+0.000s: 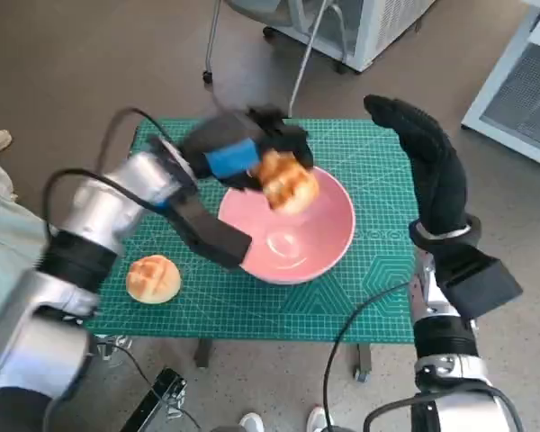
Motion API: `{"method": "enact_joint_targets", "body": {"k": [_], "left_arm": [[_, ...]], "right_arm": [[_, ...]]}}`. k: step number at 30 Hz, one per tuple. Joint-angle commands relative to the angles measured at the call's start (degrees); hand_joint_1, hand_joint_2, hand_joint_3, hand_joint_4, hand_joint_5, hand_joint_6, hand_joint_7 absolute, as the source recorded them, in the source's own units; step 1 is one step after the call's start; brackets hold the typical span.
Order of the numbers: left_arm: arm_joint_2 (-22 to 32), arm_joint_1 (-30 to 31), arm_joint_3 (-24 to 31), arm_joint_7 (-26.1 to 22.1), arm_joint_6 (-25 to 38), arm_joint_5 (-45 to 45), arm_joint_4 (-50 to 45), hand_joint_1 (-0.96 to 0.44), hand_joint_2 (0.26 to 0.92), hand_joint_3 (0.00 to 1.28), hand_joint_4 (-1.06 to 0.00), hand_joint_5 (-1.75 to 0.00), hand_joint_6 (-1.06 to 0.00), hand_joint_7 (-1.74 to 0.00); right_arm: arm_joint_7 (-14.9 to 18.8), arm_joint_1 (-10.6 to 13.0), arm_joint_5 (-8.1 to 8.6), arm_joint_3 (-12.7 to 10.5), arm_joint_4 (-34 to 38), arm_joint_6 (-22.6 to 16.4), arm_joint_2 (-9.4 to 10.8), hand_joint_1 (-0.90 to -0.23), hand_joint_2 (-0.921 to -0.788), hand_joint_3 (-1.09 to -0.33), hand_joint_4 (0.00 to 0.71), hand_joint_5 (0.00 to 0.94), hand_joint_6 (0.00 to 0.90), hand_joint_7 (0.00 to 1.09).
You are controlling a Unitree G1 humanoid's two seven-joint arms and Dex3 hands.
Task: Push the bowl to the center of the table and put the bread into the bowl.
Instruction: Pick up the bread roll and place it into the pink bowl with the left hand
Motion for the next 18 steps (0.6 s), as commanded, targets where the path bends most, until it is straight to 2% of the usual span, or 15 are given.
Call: {"method": "enact_joint_targets", "body": {"k": [1, 4, 6, 7, 8, 9, 11, 12, 15, 18], "left_arm": [[-3.0, -0.6, -2.3, 2.0, -0.1, 1.5, 4.2, 0.0, 0.92, 0.14, -0.54, -1.16, -0.61, -1.34], [-4.4, -1.1, -3.6, 1.1, 0.4, 1.9, 6.9, 0.0, 0.921, 0.18, -0.48, -1.2, -0.59, -1.37], [-4.8, -1.3, -4.0, -0.7, 0.4, 1.8, 7.9, 0.0, 0.921, 0.22, -0.46, -1.31, -0.51, -1.38], [-4.8, -1.4, -4.1, -1.7, 0.3, 1.6, 8.3, -0.07, 0.921, 0.24, -0.41, -1.18, -0.49, -1.4], [-4.7, -1.5, -4.0, -3.1, -0.1, 1.1, 8.6, -0.17, 0.921, 0.27, -0.39, -0.88, -0.46, -1.44], [-4.7, -1.5, -4.0, -4.2, -0.4, 0.8, 8.8, -0.13, 0.912, 0.26, -0.38, -0.74, -0.41, -1.3], [-4.3, -1.6, -3.6, -6.9, -1.3, -0.4, 8.9, -0.01, 0.916, 0.22, -0.35, -0.33, -0.4, -0.7], [-4.1, -1.6, -3.0, -9.0, -1.8, -1.4, 9.0, 0.02, 0.918, 0.21, -0.34, -0.21, -0.41, -0.52], [-3.7, -1.4, -1.5, -13.7, -2.9, -4.4, 9.0, 0.11, 0.92, 0.3, -0.25, -0.07, -0.36, -0.26], [-3.1, -0.6, -0.4, -16.5, -2.3, -6.0, 7.7, 0.16, 0.921, 0.36, -0.21, -0.02, -0.34, -0.16]], "right_arm": [[0.2, 1.8, 0.16, -0.1, -0.5, 1.0, -1.1, -0.613, -0.921, -0.764, 0.316, 0.008, -0.001, 0.81], [-0.1, 2.2, -0.02, -0.2, -1.0, 1.2, -1.4, -0.614, -0.921, -0.765, 0.316, 0.008, -0.001, 0.81], [-0.2, 2.4, -0.06, -0.2, -1.2, 1.3, -1.6, -0.617, -0.921, -0.764, 0.316, 0.008, -0.001, 0.81], [-0.2, 2.5, -0.04, -0.2, -1.4, 1.4, -1.6, -0.618, -0.921, -0.764, 0.316, 0.008, -0.001, 0.81], [-0.3, 2.5, 0.02, -0.2, -1.6, 1.5, -1.7, -0.62, -0.921, -0.764, 0.316, 0.008, -0.001, 0.81], [-0.3, 2.6, 0.06, -0.2, -1.7, 1.6, -1.7, -0.62, -0.921, -0.764, 0.316, 0.008, -0.001, 0.81], [-0.4, 2.8, 0.22, -0.3, -2.1, 1.9, -1.7, -0.622, -0.921, -0.76, 0.315, 0.007, -0.001, 0.81], [-0.6, 2.8, 0.18, -0.4, -2.3, 2.0, -1.7, -0.623, -0.921, -0.758, 0.315, 0.007, -0.001, 0.81], [-0.9, 3.0, 0.08, -0.4, -2.7, 2.3, -1.7, -0.624, -0.921, -0.75, 0.314, 0.007, -0.001, 0.81], [-1.3, 3.0, -0.18, -0.4, -3.0, 2.5, -1.7, -0.624, -0.921, -0.746, 0.314, 0.007, -0.001, 0.82]]}}
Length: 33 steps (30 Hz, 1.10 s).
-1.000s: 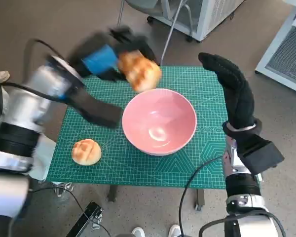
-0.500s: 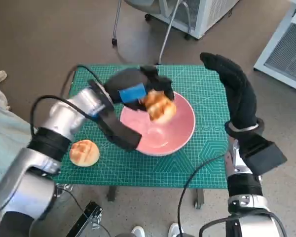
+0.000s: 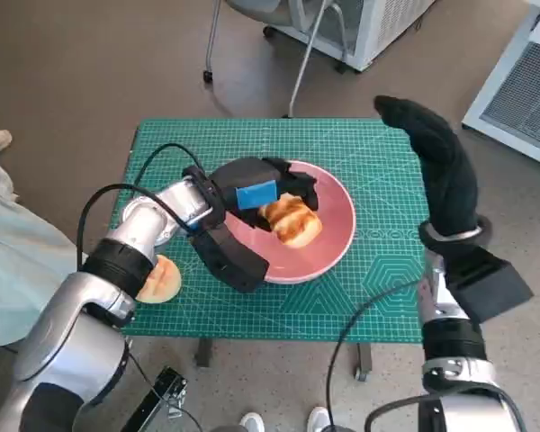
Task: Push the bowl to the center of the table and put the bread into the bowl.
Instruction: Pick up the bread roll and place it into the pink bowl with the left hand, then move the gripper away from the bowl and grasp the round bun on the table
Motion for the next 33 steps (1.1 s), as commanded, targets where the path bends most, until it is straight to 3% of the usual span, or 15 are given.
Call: {"method": "enact_joint_targets", "body": {"k": [1, 5, 15, 21, 28, 33], "left_arm": [[1.9, 0.1, 2.5, -4.9, 0.7, -3.3, -2.5, 0.17, 0.921, 0.37, -0.19, -0.02, -0.33, -0.15], [3.6, 2.5, 4.7, -7.0, 1.8, -5.4, -6.7, 0.21, 0.921, 0.4, -0.14, 0.0, -0.31, -0.1], [9.6, 10.1, 13.7, -15.5, 2.3, -15.6, -22.1, 0.23, 0.921, 0.32, -0.09, 0.0, -0.31, -0.07], [14.9, 15.0, 19.5, -16.5, 0.5, -19.3, -30.8, 0.3, 0.921, 0.58, -0.08, 0.0, -0.31, -0.06], [20.9, 21.6, 27.6, -17.0, -2.3, -25.0, -40.0, 0.22, 0.921, 0.43, -0.09, 0.0, -0.32, -0.05], [25.9, 29.7, 34.9, -18.0, -2.2, -28.1, -49.3, 0.2, 0.921, 0.4, -0.12, -0.01, -0.37, -0.07]], "right_arm": [[-1.0, 1.4, -0.22, 0.0, -0.4, 1.2, 0.1, -0.623, -0.921, -0.745, 0.314, 0.007, -0.001, 0.82], [-1.3, 1.4, -0.25, 0.0, -0.4, 1.3, 0.2, -0.617, -0.921, -0.744, 0.314, 0.007, -0.001, 0.82], [-1.6, 0.5, -0.6, 0.3, 1.0, 1.2, 0.6, -0.624, -0.921, -0.738, 0.314, 0.007, -0.001, 0.81], [-1.4, 0.0, -0.42, 0.6, 1.5, 1.0, 1.0, -0.608, -0.921, -0.741, 0.314, 0.006, -0.001, 0.81], [-0.9, -0.6, -0.1, 0.8, 2.3, 0.6, 1.5, -0.601, -0.921, -0.742, 0.314, 0.006, -0.001, 0.8], [-0.8, -0.9, -0.09, 0.9, 2.6, 0.6, 1.7, -0.589, -0.921, -0.744, 0.314, 0.006, -0.001, 0.79]]}}
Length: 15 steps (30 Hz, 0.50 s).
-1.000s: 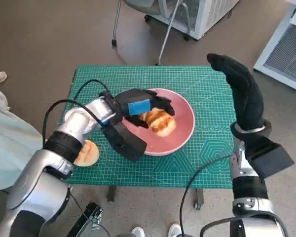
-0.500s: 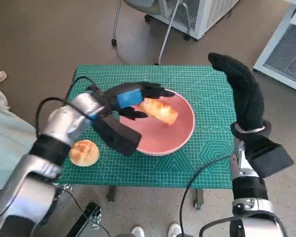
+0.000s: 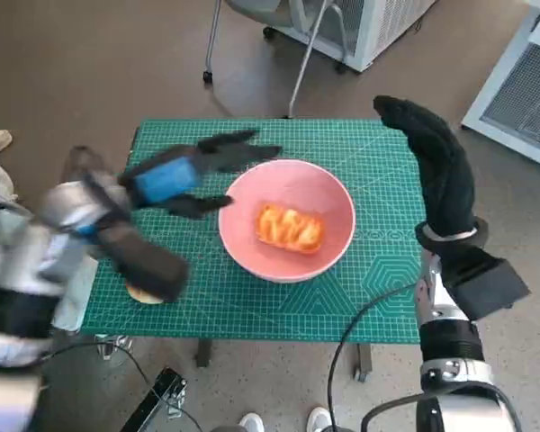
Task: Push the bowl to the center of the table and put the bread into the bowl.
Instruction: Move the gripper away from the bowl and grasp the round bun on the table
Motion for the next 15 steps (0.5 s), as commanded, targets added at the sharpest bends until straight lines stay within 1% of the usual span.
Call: {"method": "enact_joint_targets", "body": {"k": [1, 3, 5, 7, 8, 10, 12, 14, 15], "left_arm": [[4.7, 7.7, 6.4, -1.0, -0.1, -2.7, -8.5, 0.19, 0.921, 0.38, -0.13, -0.01, -0.38, -0.07], [7.0, 12.0, 9.7, -2.3, 0.4, -3.5, -12.5, 0.19, 0.916, 0.36, -0.14, -0.02, -0.4, -0.08], [9.2, 16.1, 12.5, -5.3, 1.9, -5.6, -16.2, 0.21, 0.909, 0.34, -0.15, -0.02, -0.41, -0.08], [11.4, 19.7, 14.8, -9.4, 3.9, -8.6, -19.1, 0.23, 0.906, 0.33, -0.16, -0.02, -0.42, -0.09], [13.1, 22.1, 16.1, -12.6, 5.5, -10.6, -20.8, 0.25, 0.905, 0.34, -0.17, -0.02, -0.43, -0.09], [15.5, 26.0, 18.4, -17.5, 8.2, -13.6, -23.4, 0.31, 0.901, 0.36, -0.19, -0.02, -0.45, -0.07], [16.9, 29.3, 20.5, -21.1, 10.4, -15.8, -25.3, 0.36, 0.895, 0.39, -0.2, -0.01, -0.47, -0.05], [17.6, 32.6, 22.6, -23.9, 12.7, -17.0, -27.3, 0.37, 0.886, 0.4, -0.2, 0.0, -0.47, -0.03], [17.9, 34.0, 23.5, -25.0, 13.8, -17.2, -28.3, 0.35, 0.873, 0.39, -0.19, 0.0, -0.47, -0.03]], "right_arm": [[0.6, 0.1, 0.28, 0.3, 1.1, 0.2, 0.6, -0.589, -0.921, -0.744, 0.314, 0.006, -0.001, 0.79], [1.1, -0.1, 0.67, 0.3, 1.1, 0.3, 0.6, -0.592, -0.921, -0.744, 0.314, 0.006, -0.001, 0.79], [1.6, -0.2, 1.04, 0.3, 1.1, 0.4, 0.6, -0.594, -0.921, -0.743, 0.314, 0.006, -0.001, 0.79], [1.9, -0.3, 1.24, 0.2, 1.2, 0.3, 0.6, -0.595, -0.921, -0.743, 0.313, 0.005, -0.001, 0.79], [2.2, -0.4, 1.38, 0.2, 1.3, 0.3, 0.6, -0.595, -0.921, -0.743, 0.313, 0.005, -0.001, 0.79], [2.6, -0.6, 1.61, 0.1, 1.7, 0.3, 0.7, -0.594, -0.921, -0.744, 0.313, 0.005, -0.001, 0.79], [2.9, -0.9, 1.8, 0.0, 2.1, 0.3, 0.9, -0.589, -0.921, -0.744, 0.313, 0.005, -0.001, 0.8], [3.2, -1.3, 1.83, 0.0, 2.6, 0.2, 1.0, -0.588, -0.921, -0.744, 0.314, 0.006, -0.001, 0.8], [3.3, -1.5, 1.85, 0.0, 2.8, 0.2, 1.0, -0.589, -0.921, -0.744, 0.315, 0.006, -0.001, 0.79]]}}
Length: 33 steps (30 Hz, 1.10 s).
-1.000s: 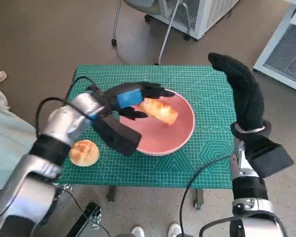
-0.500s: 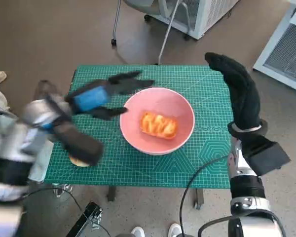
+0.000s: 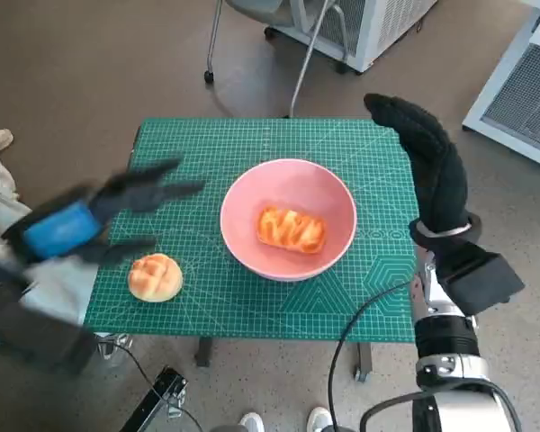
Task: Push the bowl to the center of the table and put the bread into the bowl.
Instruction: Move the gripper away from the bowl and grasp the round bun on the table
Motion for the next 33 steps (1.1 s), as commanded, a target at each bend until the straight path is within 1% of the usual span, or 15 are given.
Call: {"method": "enact_joint_targets", "body": {"k": [1, 4, 6, 10, 17, 21, 25, 28, 33], "left_arm": [[2.5, 7.3, 5.0, -6.5, 5.5, -2.7, -5.7, 0.35, 0.871, 0.38, -0.19, 0.0, -0.47, -0.02], [2.6, 10.1, 6.6, -8.4, 8.0, -1.4, -8.3, 0.32, 0.864, 0.31, -0.18, 0.0, -0.46, -0.01], [2.7, 11.6, 7.4, -9.0, 8.5, 0.0, -9.3, 0.31, 0.868, 0.25, -0.18, 0.0, -0.45, 0.0], [2.5, 13.4, 7.4, -8.6, 7.5, 2.9, -9.2, 0.31, 0.865, 0.21, -0.17, 0.0, -0.43, 0.0], [2.4, 13.4, 3.9, -8.2, 6.6, 8.8, -8.5, 0.31, 0.87, 0.19, -0.16, 0.0, -0.41, 0.0], [2.3, 12.8, 1.2, -7.3, 5.3, 12.8, -7.0, 0.29, 0.882, 0.18, -0.16, 0.0, -0.4, 0.0], [2.2, 11.5, -1.7, -6.3, 4.3, 16.3, -4.9, 0.28, 0.908, 0.21, -0.15, 0.0, -0.39, 0.0], [2.0, 10.0, -3.7, -5.8, 3.7, 18.1, -3.2, 0.29, 0.918, 0.3, -0.15, 0.0, -0.39, 0.0], [1.7, 6.9, -6.9, -5.1, 2.8, 20.6, -0.1, 0.31, 0.92, 0.39, -0.15, 0.0, -0.38, 0.0]], "right_arm": [[1.0, -0.8, 0.68, -0.1, 1.9, 0.2, 0.3, -0.59, -0.921, -0.743, 0.315, 0.006, -0.001, 0.79], [1.3, -1.4, 0.64, -0.2, 2.9, 0.2, 0.3, -0.602, -0.921, -0.739, 0.316, 0.007, -0.001, 0.79], [1.4, -1.8, 0.48, -0.2, 3.5, 0.3, 0.4, -0.611, -0.921, -0.734, 0.317, 0.007, -0.001, 0.8], [2.3, -2.4, 0.9, -0.2, 4.4, 0.6, 0.8, -0.617, -0.921, -0.728, 0.318, 0.007, -0.001, 0.8], [3.9, -2.8, 1.94, -0.1, 4.6, 0.9, 1.2, -0.607, -0.921, -0.726, 0.319, 0.008, -0.001, 0.8], [4.5, -2.7, 2.17, -0.2, 4.4, 1.0, 1.3, -0.598, -0.921, -0.726, 0.32, 0.008, -0.001, 0.79], [4.9, -2.4, 2.3, -0.3, 4.2, 1.0, 1.2, -0.597, -0.921, -0.726, 0.32, 0.007, -0.001, 0.79], [5.3, -2.2, 2.62, -0.5, 4.0, 1.3, 1.0, -0.597, -0.921, -0.727, 0.32, 0.007, -0.001, 0.79], [5.3, -1.6, 2.49, -0.6, 3.0, 1.6, 0.8, -0.597, -0.921, -0.729, 0.319, 0.007, -0.001, 0.79]]}}
